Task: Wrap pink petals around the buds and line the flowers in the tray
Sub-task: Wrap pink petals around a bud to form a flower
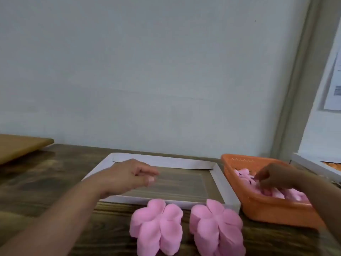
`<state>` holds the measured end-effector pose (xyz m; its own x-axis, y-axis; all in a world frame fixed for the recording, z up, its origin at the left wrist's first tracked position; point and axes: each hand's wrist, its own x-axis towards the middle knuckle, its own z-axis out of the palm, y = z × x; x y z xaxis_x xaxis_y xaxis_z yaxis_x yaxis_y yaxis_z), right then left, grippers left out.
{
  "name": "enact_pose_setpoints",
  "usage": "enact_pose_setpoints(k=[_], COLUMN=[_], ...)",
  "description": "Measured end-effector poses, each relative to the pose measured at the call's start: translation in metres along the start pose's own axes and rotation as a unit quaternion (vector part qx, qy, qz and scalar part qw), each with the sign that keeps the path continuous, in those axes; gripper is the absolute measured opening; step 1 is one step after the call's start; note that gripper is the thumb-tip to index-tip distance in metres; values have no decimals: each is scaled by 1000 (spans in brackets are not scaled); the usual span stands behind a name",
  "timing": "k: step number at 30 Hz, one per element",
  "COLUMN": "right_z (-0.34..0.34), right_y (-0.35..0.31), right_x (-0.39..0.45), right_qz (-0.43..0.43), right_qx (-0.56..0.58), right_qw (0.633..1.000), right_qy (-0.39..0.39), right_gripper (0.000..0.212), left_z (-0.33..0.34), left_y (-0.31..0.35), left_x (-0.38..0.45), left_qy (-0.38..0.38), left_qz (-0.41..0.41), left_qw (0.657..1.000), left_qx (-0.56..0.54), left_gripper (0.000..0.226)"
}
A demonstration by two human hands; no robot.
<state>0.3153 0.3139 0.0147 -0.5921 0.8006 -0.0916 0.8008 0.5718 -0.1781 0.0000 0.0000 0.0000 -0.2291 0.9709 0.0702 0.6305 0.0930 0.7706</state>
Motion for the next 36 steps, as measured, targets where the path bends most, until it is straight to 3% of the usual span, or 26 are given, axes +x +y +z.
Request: enact_pose_setpoints(k=[4, 12, 15, 21, 26, 29, 36], right_z=[6, 13, 14, 14, 13, 15, 18], right_y=[-9, -17, -11, -6, -12, -16, -15], right_x=[3, 7, 8, 8, 2, -1, -4], right_qz=[9, 1, -8, -24, -30, -43, -29], right_qx=[-47, -28, -2, 24, 31, 24, 29], right_qw=[999, 1000, 1000, 999, 999, 999, 998], right_qy=[-20, 4, 18, 25, 23, 7, 42], right_gripper=[38, 33, 27, 15, 27, 35, 25], left_z=[10, 36, 47, 54, 57, 57, 59], left_y=[-12, -24, -27, -30, -30, -30, -29], left_x=[10, 15, 15, 21, 22, 23, 21], left_qy=[42, 53, 38, 39, 57, 34, 63], left_qz=[-7, -10, 8, 24, 22, 29, 43], left_qw=[996, 983, 982, 975, 973, 968, 968], left_qx=[76, 178, 184, 216, 222, 245, 238], left_gripper=[27, 33, 18, 18, 15, 27, 10])
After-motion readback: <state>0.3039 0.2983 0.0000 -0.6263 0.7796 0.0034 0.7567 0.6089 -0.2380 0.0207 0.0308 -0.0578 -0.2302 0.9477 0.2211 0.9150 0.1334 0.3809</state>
